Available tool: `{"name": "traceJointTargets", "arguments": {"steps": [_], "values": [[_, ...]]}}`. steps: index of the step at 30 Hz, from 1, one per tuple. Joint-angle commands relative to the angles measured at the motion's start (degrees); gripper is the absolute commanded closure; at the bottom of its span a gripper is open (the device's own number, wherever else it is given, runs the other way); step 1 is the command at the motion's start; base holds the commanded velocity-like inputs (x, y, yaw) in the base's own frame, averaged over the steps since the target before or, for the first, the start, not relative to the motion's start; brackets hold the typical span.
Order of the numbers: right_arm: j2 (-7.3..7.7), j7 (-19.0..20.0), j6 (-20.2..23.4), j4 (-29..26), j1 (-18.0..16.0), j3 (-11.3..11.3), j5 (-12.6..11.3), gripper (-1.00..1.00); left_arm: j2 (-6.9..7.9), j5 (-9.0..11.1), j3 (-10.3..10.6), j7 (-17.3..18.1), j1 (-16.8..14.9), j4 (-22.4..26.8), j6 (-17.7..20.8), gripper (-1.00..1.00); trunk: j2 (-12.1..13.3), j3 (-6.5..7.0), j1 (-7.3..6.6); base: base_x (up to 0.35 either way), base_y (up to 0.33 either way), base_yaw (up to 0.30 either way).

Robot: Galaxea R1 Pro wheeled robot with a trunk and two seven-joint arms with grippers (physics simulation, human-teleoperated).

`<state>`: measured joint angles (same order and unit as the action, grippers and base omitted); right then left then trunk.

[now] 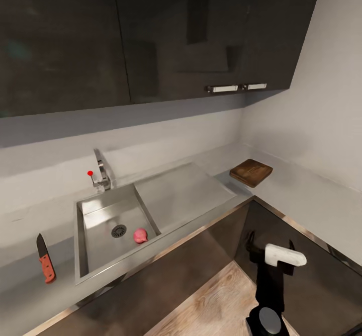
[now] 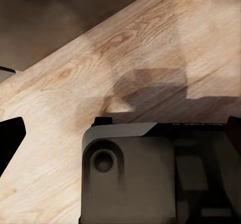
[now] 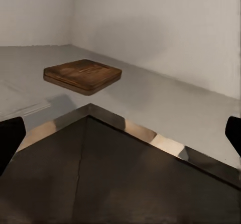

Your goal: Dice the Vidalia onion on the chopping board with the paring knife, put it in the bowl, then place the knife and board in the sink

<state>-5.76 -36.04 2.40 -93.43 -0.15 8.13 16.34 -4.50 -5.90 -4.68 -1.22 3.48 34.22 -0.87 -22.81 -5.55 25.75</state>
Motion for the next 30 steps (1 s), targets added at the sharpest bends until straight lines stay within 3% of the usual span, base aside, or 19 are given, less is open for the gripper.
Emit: {"name": "traceJointTargets", "arguments": {"steps": [1,5,11,22,25,30], "values": [[0.15,-0.05,0.25,-0.03,-0.02,-0.36,-0.23,-1.00,-0.07,-0.60,-0.26,-0.02,0.01,0.07,-0.09,-1.00,-0.11,-0.09,0.03,0.000,-0.005,0.000],[1.21,2.57,0.17,-0.08,-0.03,-1.88,-3.07,-1.00,-0.06,-0.60,-0.24,-0.02,0.01,-0.01,-0.09,-1.00,-0.11,-0.09,0.03,0.049,-0.078,0.000],[1.53,4.27,0.15,-0.08,-0.06,-3.67,-3.56,-1.00,-0.06,-0.60,-0.24,-0.02,0.02,-0.03,-0.09,-1.00,-0.11,-0.09,0.03,0.146,-0.216,0.000],[1.54,4.40,0.27,-0.08,-0.18,-4.16,-3.59,-1.00,-0.07,-0.59,-0.24,-0.02,-0.01,-0.03,-0.06,-1.00,-0.11,-0.09,0.03,0.171,-0.256,0.000],[1.54,4.24,2.08,-0.08,-3.57,-4.17,-3.59,-1.00,-0.06,-0.60,-0.24,0.00,0.00,-0.03,-0.03,-1.00,-0.11,-0.09,0.03,0.098,-0.136,0.000],[1.54,4.22,12.25,-0.08,-12.93,-4.17,-3.59,-1.00,-0.04,-0.56,-0.24,0.05,0.02,0.00,-0.03,-1.00,-0.11,-0.09,0.03,0.022,-0.030,0.000]]}}
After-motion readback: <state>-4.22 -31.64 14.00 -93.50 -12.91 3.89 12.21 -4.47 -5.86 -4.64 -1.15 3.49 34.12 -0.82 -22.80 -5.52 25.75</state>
